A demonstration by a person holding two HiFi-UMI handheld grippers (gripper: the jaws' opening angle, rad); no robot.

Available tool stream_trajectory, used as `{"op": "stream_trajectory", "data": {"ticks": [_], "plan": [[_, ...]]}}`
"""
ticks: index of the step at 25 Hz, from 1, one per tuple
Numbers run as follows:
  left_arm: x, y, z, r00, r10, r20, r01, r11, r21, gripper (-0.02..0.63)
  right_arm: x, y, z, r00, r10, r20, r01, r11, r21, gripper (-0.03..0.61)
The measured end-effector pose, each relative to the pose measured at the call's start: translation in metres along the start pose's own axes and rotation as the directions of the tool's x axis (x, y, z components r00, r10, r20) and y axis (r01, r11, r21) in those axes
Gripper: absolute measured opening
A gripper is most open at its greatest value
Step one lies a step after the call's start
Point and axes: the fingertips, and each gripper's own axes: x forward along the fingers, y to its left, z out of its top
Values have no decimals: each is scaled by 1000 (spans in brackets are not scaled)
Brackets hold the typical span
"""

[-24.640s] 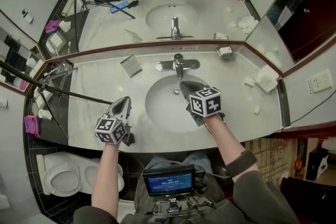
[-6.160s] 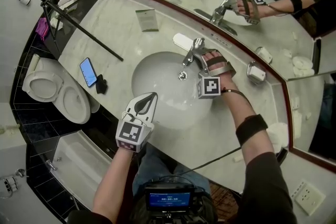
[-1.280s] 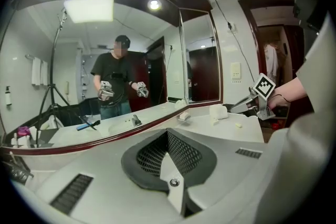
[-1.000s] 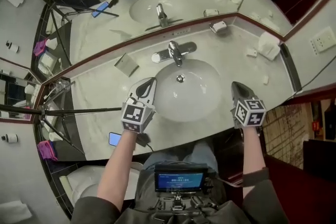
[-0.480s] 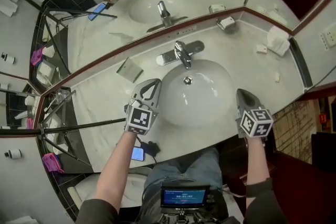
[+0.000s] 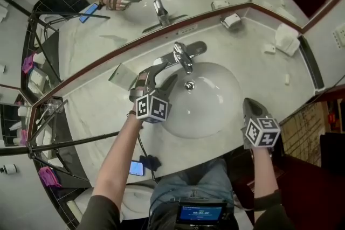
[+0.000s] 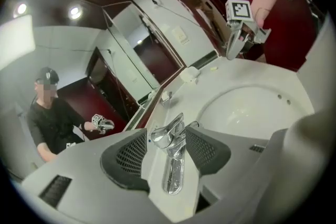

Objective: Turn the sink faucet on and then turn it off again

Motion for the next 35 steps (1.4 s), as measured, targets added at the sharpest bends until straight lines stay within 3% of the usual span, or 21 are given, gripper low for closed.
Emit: {"op": "stream_trajectory", "data": {"ticks": [7,13,25,30,35], "plan": [[49,-10,2,999,-42,17,38,978,204,222,23,2,11,1000,-30,7,30,1000,9,17],[82,-15,-5,997,-82,9,76,952,298,222,38,7,19,999,-15,45,14,999,31,17],[123,-10,-5,997,-77,31,64,949,310,178,40,-12,3,997,-38,68,32,996,86,17],[125,-12,-4,996,-88,35,75,960,271,93,38,-19,1,997,-51,62,45,994,101,17],[126,-13,-2,993,-116,21,108,964,244,87,39,-18,6,997,-46,67,39,994,103,17]]}}
